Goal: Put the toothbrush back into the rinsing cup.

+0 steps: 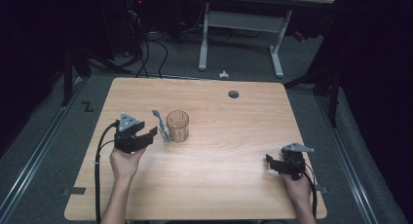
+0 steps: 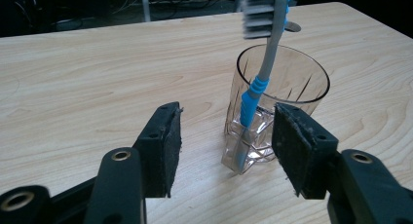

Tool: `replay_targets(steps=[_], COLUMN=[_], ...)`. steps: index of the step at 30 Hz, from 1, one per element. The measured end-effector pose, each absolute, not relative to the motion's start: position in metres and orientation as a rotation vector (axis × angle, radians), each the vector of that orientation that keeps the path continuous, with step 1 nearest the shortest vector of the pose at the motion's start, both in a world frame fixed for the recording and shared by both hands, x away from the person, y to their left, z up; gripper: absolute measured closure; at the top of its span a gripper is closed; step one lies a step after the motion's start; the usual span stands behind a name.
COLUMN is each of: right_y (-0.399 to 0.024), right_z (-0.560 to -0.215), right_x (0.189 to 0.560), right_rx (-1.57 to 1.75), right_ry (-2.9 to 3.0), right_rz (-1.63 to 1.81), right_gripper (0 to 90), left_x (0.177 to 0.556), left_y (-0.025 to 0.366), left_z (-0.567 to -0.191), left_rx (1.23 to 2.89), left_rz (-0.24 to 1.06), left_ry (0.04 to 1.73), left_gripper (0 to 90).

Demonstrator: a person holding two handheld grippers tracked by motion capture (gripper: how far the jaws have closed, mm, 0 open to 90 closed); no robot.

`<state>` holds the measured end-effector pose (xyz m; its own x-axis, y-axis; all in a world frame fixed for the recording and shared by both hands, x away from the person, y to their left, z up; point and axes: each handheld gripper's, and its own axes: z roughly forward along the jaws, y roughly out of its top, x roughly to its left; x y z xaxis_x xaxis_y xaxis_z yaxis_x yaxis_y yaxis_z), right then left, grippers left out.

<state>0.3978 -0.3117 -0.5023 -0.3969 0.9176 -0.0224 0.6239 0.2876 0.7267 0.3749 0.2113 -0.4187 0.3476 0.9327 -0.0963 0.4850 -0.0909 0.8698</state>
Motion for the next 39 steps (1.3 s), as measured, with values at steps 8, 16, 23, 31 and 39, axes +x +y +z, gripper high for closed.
replay_targets(steps=[8, 16, 23, 31, 39], right_y=[-0.312, -0.312, -0.312, -0.312, -0.312], right_z=[-0.502, -0.502, -0.502, -0.502, -0.502], right_x=[0.398, 0.398, 0.398, 0.398, 0.398], right_rx=[1.380, 1.380, 1.380, 1.381, 1.382], right_ry=[2.123, 2.123, 2.123, 2.123, 2.123], right_rz=[0.896, 0.896, 0.896, 0.896, 0.896], right_gripper=[28.7, 28.8, 28.8, 28.7, 28.8], left_x=[0.369, 0.363, 0.360, 0.357, 0.355], left_y=[0.216, 0.221, 0.220, 0.221, 0.219], left_z=[-0.431, -0.443, -0.461, -0.483, -0.505], left_rx=[1.705, 1.692, 1.731, 1.741, 1.780], left_rz=[0.608, 0.579, 0.577, 0.562, 0.601], left_ry=[1.301, 1.348, 1.395, 1.449, 1.516], left_gripper=[44.7, 44.7, 44.7, 44.7, 44.6])
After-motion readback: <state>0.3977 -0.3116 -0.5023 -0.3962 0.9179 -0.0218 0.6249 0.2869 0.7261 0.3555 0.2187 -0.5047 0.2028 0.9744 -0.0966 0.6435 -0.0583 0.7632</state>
